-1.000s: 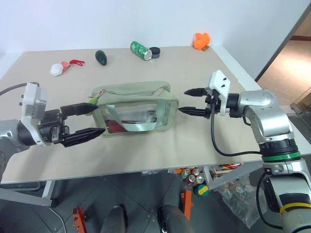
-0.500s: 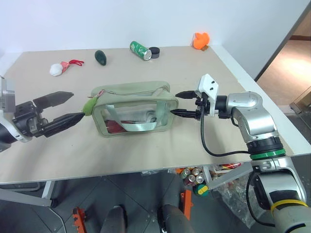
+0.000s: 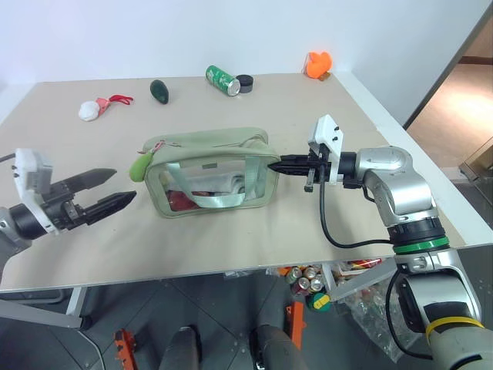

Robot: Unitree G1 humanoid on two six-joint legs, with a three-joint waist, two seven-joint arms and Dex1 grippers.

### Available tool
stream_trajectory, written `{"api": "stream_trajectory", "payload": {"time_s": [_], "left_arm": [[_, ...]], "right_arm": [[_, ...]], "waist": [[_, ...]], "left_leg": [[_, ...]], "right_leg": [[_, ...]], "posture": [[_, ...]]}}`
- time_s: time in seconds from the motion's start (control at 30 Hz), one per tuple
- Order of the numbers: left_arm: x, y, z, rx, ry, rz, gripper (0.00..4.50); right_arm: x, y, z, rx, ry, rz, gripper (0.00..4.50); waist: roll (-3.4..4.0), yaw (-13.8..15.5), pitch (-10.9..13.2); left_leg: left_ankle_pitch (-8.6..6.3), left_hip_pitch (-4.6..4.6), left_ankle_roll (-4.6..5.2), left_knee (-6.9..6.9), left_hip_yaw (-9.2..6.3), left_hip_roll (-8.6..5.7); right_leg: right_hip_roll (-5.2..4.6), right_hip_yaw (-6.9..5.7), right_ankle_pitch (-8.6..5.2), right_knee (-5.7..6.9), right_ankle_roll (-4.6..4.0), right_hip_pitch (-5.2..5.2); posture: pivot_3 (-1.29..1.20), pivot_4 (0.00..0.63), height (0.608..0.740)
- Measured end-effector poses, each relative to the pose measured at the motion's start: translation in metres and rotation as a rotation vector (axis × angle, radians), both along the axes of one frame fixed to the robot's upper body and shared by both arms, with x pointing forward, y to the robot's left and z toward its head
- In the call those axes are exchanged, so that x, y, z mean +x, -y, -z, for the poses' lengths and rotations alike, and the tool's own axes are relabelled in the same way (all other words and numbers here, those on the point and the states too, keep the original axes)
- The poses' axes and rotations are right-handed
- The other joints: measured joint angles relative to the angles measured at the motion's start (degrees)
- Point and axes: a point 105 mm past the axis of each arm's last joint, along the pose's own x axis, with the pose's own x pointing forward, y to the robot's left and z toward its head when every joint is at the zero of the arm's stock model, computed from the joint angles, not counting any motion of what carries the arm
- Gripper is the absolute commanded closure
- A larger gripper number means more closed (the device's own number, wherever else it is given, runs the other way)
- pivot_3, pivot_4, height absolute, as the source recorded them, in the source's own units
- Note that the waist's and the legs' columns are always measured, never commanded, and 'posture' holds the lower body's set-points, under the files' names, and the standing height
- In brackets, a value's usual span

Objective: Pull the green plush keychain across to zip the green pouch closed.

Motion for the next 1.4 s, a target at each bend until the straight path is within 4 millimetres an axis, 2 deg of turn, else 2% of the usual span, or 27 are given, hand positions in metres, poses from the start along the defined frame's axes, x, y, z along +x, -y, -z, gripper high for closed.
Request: {"api": "stream_trajectory", "payload": {"time_s": [0.17,0.37,0.47,0.57,0.73,0.9,0.93,1.07,1.17,1.27,1.4], "left_arm": [[0.005,0.007,0.003,-0.022,0.007,0.003,0.0],[0.01,0.013,-0.014,-0.041,0.062,0.027,0.0],[0.01,0.013,-0.015,-0.045,0.061,0.028,0.0],[0.012,0.014,-0.013,-0.054,0.046,0.02,0.77],[0.015,0.026,0.0,-0.068,0.003,0.056,2.56],[0.018,0.027,-0.003,-0.068,0.011,0.055,4.29],[0.018,0.027,-0.004,-0.068,0.015,0.053,4.48],[0.02,0.026,-0.006,-0.073,0.021,0.042,4.48],[0.022,0.024,-0.016,-0.083,0.053,0.034,4.48],[0.024,0.023,-0.03,-0.097,0.101,0.025,4.48],[0.027,0.033,-0.059,-0.102,0.2,0.05,4.48]], "right_arm": [[0.002,0.001,0.002,-0.016,0.01,0.02,4.46],[0.002,0.002,0.004,-0.024,0.01,0.027,4.46],[0.002,0.003,0.006,-0.027,0.007,0.031,4.46],[0.002,0.003,0.006,-0.029,0.008,0.032,4.5],[0.002,0.003,0.006,-0.031,0.01,0.034,4.5],[0.003,0.003,0.007,-0.037,0.012,0.036,4.5],[0.003,0.003,0.007,-0.037,0.013,0.037,4.5],[0.003,0.003,0.007,-0.038,0.013,0.037,4.5],[0.003,0.003,0.007,-0.038,0.013,0.037,4.5],[0.003,0.003,0.007,-0.04,0.015,0.037,4.5],[0.003,0.003,0.007,-0.046,0.02,0.037,4.5]], "waist": [[-0.01,0.02,-0.01],[-0.02,0.02,-0.01],[-0.01,-0.03,-0.01],[-0.02,-0.02,-0.01],[-0.02,-0.02,-0.01],[-0.02,-0.01,-0.01],[-0.02,0.0,-0.01],[-0.02,0.0,-0.01],[-0.02,0.0,-0.01],[-0.03,0.0,-0.02],[-0.03,0.01,-0.02]], "left_leg": [[0.0,-0.01,0.0,0.01,0.0,0.0],[0.0,0.0,0.0,0.02,0.0,-0.01],[0.0,0.0,0.0,0.01,0.0,-0.01],[0.0,0.01,0.0,0.02,0.0,-0.01],[0.0,0.01,0.0,0.04,0.0,-0.01],[0.0,0.01,0.0,0.04,0.0,-0.01],[0.0,0.01,0.0,0.04,0.0,-0.02],[0.0,0.0,0.0,0.05,0.0,-0.02],[0.0,0.0,0.0,0.05,0.0,-0.01],[0.01,0.0,0.0,0.05,0.0,-0.02],[0.01,0.0,0.0,0.08,0.0,-0.02]], "right_leg": [[0.0,0.0,0.02,0.0,0.02,0.0],[0.0,0.0,0.03,0.01,0.04,0.01],[0.01,0.01,0.03,0.01,0.04,0.01],[0.0,0.01,0.03,0.02,0.04,0.01],[0.01,0.02,0.04,0.02,0.06,0.03],[0.0,0.02,0.04,0.03,0.06,0.03],[0.0,0.02,0.04,0.03,0.07,0.03],[0.0,0.02,0.05,0.03,0.07,0.03],[0.0,0.02,0.05,0.03,0.07,0.03],[0.0,0.01,0.05,0.03,0.08,0.04],[0.01,0.03,0.08,0.03,0.12,0.05]], "posture": [[0.0,0.15,0.74],[0.0,0.15,0.74],[0.0,0.15,0.74],[0.0,0.15,0.74],[0.0,0.15,0.74],[0.0,0.15,0.74],[0.0,0.15,0.74],[0.0,0.15,0.74],[0.0,0.15,0.74],[0.0,0.15,0.74],[0.0,0.15,0.74]]}}
